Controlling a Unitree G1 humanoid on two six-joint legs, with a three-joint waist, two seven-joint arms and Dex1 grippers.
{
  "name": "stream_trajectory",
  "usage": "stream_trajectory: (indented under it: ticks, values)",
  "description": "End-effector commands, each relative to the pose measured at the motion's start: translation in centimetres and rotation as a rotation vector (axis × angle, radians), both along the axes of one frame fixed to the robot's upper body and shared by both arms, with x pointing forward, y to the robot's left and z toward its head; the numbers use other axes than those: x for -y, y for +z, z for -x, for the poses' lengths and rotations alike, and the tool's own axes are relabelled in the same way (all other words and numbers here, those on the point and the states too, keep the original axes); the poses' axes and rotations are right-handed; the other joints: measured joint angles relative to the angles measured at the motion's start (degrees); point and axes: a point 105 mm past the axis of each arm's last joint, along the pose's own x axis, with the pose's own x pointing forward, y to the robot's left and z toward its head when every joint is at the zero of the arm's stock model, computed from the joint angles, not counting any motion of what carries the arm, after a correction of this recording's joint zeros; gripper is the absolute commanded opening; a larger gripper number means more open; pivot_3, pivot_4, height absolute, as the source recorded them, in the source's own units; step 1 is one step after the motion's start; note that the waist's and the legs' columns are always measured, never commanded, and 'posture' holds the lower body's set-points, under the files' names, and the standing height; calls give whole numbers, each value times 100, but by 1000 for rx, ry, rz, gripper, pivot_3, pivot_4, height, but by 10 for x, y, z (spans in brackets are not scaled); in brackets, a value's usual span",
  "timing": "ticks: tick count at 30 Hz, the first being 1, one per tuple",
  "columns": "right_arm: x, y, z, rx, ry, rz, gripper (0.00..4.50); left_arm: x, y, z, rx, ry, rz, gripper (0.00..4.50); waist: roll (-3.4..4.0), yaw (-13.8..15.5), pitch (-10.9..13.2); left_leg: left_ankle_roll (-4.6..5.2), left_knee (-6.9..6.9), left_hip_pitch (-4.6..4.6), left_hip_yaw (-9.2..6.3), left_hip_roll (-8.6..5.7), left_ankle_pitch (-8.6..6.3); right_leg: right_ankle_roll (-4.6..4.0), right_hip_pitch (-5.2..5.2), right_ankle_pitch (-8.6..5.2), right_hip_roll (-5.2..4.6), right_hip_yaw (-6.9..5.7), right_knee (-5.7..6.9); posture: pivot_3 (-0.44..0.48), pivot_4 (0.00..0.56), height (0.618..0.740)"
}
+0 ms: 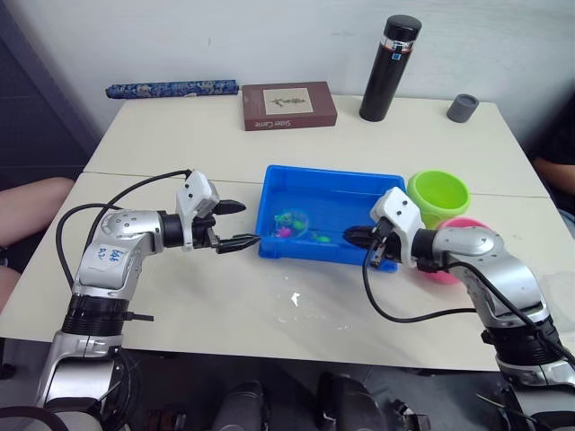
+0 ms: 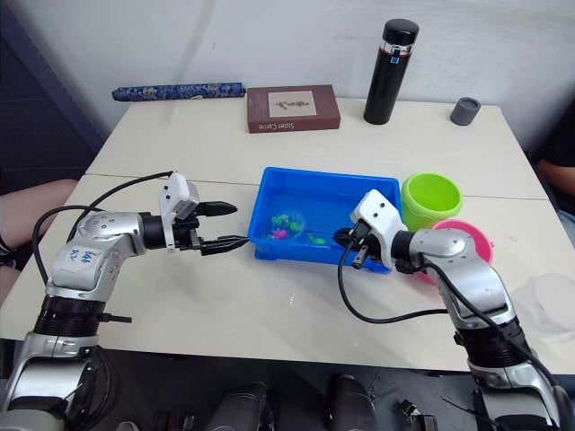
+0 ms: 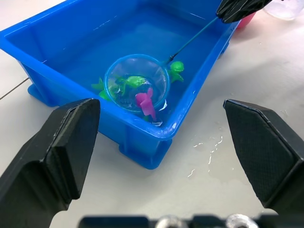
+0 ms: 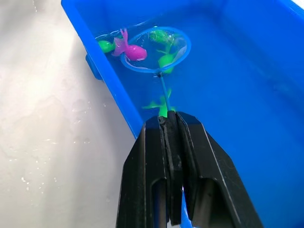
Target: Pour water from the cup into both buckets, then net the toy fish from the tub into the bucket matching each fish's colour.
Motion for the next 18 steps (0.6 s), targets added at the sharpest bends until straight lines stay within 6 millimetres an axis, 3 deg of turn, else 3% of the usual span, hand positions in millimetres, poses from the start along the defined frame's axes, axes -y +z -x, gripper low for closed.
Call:
stream_trajectory:
  ticks: [1, 10, 18]
  values:
    - [7, 11, 1, 25, -27, -32, 0, 2, 14, -1, 49, -18, 23, 4473, 0, 0, 0, 0, 0, 0, 0, 0, 0, 0, 0, 0, 0, 0, 0, 0, 150, 740]
    - [31, 29, 16, -1, -120, -164, 0, 22, 16, -6, 44, -98, 50, 4473, 0, 23, 0, 0, 1, -5, -3, -1, 0, 0, 0, 0, 0, -6, -1, 0, 150, 740]
    - [77, 47, 56, 33, -355, -225, 0, 61, 26, -16, 14, -260, 129, 4473, 0, 54, 0, 1, 2, -12, -4, -4, 0, 1, 0, 0, -1, -9, -3, 0, 150, 740]
